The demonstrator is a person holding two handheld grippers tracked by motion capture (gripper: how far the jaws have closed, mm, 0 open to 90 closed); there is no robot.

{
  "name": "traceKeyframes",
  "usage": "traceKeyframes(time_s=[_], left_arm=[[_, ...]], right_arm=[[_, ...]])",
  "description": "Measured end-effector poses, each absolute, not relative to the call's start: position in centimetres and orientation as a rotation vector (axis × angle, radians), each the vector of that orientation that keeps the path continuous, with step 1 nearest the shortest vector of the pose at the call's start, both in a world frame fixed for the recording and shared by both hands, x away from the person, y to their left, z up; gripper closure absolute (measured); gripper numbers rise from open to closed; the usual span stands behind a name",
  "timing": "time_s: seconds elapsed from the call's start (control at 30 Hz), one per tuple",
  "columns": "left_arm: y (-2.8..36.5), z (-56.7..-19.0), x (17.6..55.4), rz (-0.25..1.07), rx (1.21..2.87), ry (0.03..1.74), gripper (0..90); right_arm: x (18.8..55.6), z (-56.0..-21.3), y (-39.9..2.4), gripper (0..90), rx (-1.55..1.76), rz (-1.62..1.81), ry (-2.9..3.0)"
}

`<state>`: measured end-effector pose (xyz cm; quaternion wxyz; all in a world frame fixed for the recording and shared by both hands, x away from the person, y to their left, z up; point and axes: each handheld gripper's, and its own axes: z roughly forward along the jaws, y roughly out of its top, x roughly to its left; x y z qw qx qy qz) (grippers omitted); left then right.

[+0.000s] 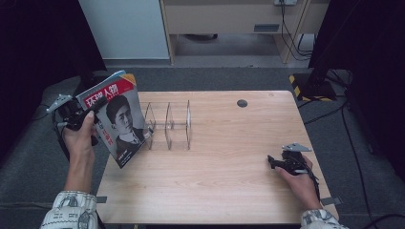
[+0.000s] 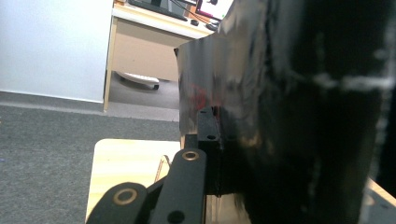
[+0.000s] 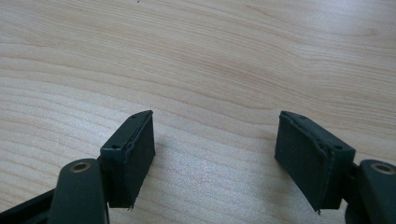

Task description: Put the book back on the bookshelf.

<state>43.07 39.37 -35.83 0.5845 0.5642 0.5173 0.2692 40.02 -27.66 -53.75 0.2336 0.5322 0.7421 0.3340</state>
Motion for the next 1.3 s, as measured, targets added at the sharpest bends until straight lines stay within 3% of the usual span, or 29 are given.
traceKeyframes(time_s=[1.3], left_arm=[[36.4,-34.9,43.8,0.730,1.356,1.131,85.8]], right_arm=[[40.0,-53.7,-27.6,28.4,1.462,0.917,2.039]])
